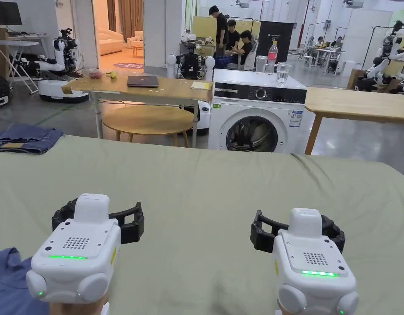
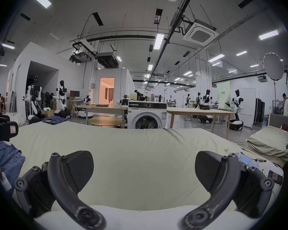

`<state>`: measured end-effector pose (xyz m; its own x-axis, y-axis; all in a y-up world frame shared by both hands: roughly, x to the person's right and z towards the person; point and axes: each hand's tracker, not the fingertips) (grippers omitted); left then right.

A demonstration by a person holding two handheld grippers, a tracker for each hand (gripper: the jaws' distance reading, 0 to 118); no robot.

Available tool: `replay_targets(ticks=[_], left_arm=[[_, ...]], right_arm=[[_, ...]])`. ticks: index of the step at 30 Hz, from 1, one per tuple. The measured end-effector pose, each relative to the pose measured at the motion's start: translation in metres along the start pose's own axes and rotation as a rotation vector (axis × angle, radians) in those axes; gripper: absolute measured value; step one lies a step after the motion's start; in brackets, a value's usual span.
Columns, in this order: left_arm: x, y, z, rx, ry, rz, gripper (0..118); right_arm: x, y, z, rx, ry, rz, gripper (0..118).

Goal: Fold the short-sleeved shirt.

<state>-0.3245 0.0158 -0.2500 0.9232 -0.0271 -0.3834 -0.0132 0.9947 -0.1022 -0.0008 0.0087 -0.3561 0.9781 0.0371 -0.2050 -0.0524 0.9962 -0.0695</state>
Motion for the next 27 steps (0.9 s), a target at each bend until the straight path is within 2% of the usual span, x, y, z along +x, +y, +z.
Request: replay_targets(ticks=[27], left_arm=[[-0.0020, 0.0052, 0.0050, -0.003, 0.001, -0.005, 112]], right_arm=[[-0.0025, 0.0034, 0.0038, -0.026, -0.005, 0.004, 118]])
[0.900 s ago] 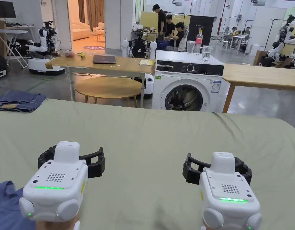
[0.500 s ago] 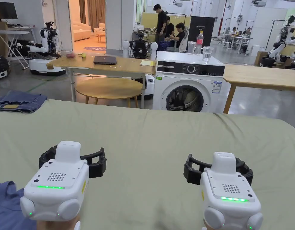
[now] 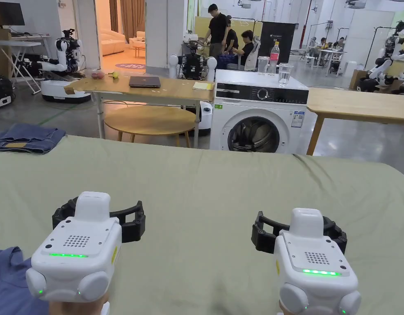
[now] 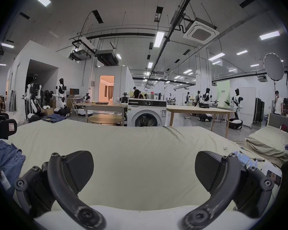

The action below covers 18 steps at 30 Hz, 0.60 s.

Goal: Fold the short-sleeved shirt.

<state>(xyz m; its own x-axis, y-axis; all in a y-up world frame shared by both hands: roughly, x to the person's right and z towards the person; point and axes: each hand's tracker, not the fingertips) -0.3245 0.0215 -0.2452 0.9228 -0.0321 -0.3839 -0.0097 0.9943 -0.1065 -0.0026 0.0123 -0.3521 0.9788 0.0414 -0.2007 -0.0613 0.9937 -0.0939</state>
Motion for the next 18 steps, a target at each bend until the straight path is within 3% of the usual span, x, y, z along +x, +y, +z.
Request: replay_targets(ticks=[18], left_arm=[[-0.0035, -0.0054, 0.0044, -0.015, -0.009, 0.038, 112]], right_arm=[[-0.0062, -0.0072, 0.0055, -0.015, -0.003, 0.015, 118]])
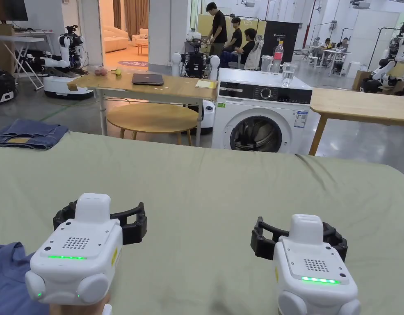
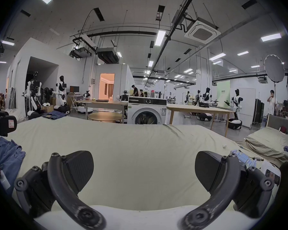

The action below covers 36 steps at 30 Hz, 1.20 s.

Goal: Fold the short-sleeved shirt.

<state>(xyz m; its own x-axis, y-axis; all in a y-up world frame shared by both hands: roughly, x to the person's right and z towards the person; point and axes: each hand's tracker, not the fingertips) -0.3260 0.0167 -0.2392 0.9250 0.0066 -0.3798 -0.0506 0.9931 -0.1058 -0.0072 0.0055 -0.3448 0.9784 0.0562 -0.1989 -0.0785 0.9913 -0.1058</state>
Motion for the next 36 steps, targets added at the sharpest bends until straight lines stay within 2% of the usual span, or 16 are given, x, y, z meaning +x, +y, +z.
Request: replay_targets(ticks=[10, 13, 15, 17, 18, 19, 21, 26, 36], left_arm=[[0.003, 0.001, 0.006, 0.028, 0.005, -0.030, 111], [0.004, -0.001, 0.007, 0.036, 0.013, -0.041, 98], [0.004, -0.001, 0.007, 0.029, 0.009, -0.040, 75], [0.003, -0.001, 0.006, 0.020, 0.003, -0.038, 41], [0.004, 0.000, 0.005, 0.011, 0.011, -0.044, 32], [0.004, -0.001, 0.006, 0.011, 0.023, -0.047, 24], [0.002, -0.001, 0.009, 0.032, 0.027, -0.037, 0], [-0.002, 0.006, 0.016, 0.070, 0.044, -0.030, 0], [-0.018, 0.015, 0.014, 0.021, 0.095, -0.009, 0]], right_arm=[[-0.001, -0.001, 0.003, 0.014, -0.016, -0.025, 117], [-0.001, 0.000, 0.006, 0.023, -0.011, -0.023, 104], [0.000, 0.000, 0.007, 0.029, -0.005, -0.029, 75], [0.000, 0.002, 0.007, 0.029, -0.017, -0.030, 35], [0.001, 0.002, 0.006, 0.026, -0.029, -0.033, 22], [0.002, 0.003, 0.005, 0.023, -0.038, -0.042, 14], [0.006, 0.004, 0.006, 0.027, -0.046, -0.070, 0], [0.011, 0.005, 0.010, 0.044, -0.034, -0.094, 0], [0.000, 0.015, 0.010, 0.027, 0.010, -0.073, 0]])
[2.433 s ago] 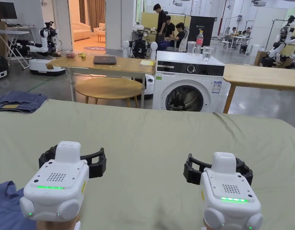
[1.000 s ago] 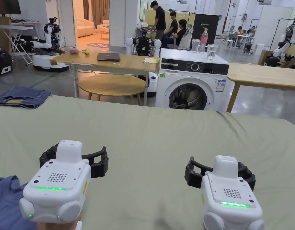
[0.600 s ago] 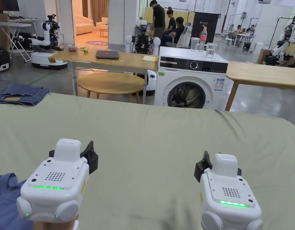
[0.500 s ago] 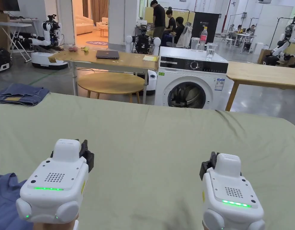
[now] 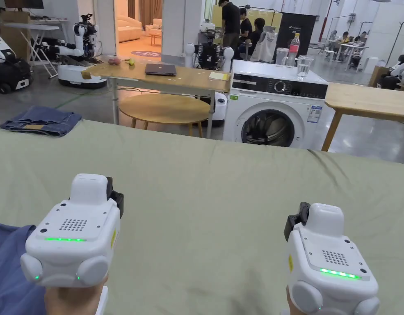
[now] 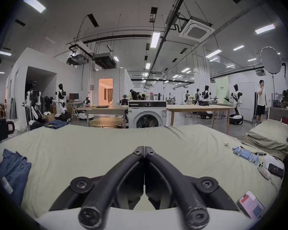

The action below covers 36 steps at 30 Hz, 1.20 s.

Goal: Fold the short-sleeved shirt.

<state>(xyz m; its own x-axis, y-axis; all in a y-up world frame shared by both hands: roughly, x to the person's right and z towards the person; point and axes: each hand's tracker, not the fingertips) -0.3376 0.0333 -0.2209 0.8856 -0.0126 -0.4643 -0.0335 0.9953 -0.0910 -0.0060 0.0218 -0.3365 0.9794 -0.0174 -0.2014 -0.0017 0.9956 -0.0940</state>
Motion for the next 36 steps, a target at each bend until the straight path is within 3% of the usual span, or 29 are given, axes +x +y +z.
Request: replay_targets(ticks=[6, 11, 16, 24, 27, 28, 30, 31, 34, 36], left_arm=[[-0.022, 0.002, 0.010, -0.018, 0.016, 0.011, 0], [-0.057, 0.004, 0.028, -0.081, 0.148, 0.007, 0], [-0.108, 0.000, 0.039, -0.189, 0.227, 0.092, 0], [-0.170, -0.018, 0.015, -0.499, 0.113, 0.256, 0], [-0.180, -0.031, 0.001, -0.607, 0.075, 0.306, 8], [-0.182, -0.037, -0.005, -0.638, 0.064, 0.307, 15], [-0.182, -0.048, -0.014, -0.694, 0.056, 0.296, 48], [-0.181, -0.052, -0.018, -0.720, 0.045, 0.294, 56], [-0.173, -0.076, -0.036, -0.821, 0.024, 0.292, 75], [-0.168, -0.091, -0.044, -0.883, 0.023, 0.301, 78]], right_arm=[[-0.022, 0.002, -0.003, -0.013, 0.049, 0.009, 0], [-0.053, 0.002, -0.003, -0.027, 0.150, -0.008, 0], [-0.085, -0.007, -0.002, -0.058, 0.223, 0.004, 0], [-0.105, -0.026, -0.001, -0.112, 0.301, 0.033, 0], [-0.105, -0.030, 0.000, -0.127, 0.307, 0.043, 0], [-0.104, -0.031, 0.000, -0.129, 0.307, 0.050, 0], [-0.101, -0.034, -0.001, -0.132, 0.303, 0.062, 0], [-0.100, -0.034, -0.001, -0.134, 0.302, 0.065, 0], [-0.095, -0.036, -0.003, -0.146, 0.292, 0.075, 0], [-0.092, -0.036, -0.004, -0.153, 0.286, 0.074, 0]])
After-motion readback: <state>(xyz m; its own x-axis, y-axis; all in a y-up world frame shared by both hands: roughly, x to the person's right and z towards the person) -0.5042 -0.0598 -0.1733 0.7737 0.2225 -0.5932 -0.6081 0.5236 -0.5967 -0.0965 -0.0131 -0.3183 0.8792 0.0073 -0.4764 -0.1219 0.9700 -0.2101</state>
